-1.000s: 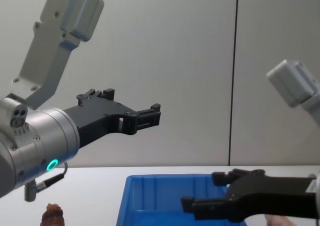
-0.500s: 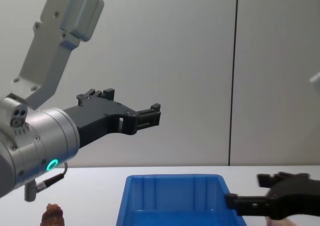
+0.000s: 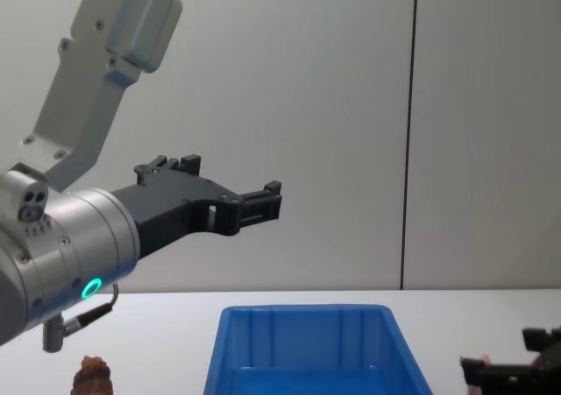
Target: Pick up the two dolls from the table and place them into the box.
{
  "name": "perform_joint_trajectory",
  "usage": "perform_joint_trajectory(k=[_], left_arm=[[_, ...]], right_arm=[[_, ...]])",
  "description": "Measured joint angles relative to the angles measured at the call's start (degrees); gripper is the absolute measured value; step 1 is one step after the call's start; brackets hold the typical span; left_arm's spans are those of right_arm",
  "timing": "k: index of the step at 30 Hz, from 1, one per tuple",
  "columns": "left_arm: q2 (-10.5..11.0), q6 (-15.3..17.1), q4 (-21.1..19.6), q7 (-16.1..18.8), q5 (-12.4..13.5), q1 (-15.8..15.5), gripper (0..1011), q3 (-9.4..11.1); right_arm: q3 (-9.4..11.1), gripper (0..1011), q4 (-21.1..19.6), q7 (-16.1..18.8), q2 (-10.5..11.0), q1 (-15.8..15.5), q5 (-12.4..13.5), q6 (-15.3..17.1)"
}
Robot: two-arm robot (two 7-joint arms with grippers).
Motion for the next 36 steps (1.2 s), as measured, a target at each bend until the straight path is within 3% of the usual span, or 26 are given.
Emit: perform_joint_trajectory(k=[19,30,36], left_arm=[[0.0,0.0,0.0,0.0,0.0,0.0,1001,0.0],[0.0,0.0,0.0,0.0,0.0,0.0,1001,0.0],[0.0,0.0,0.0,0.0,0.0,0.0,1001,0.0]], right_arm=[[-0.5,965,4.8,-2.4,-1.3,1.2,0.4,3.3],[-0.8,682,7.8,-3.1,-2.5,2.5,1.8,3.7],[-0.8,441,8.5,-3.5,-2.8,2.8,2.6,3.3]])
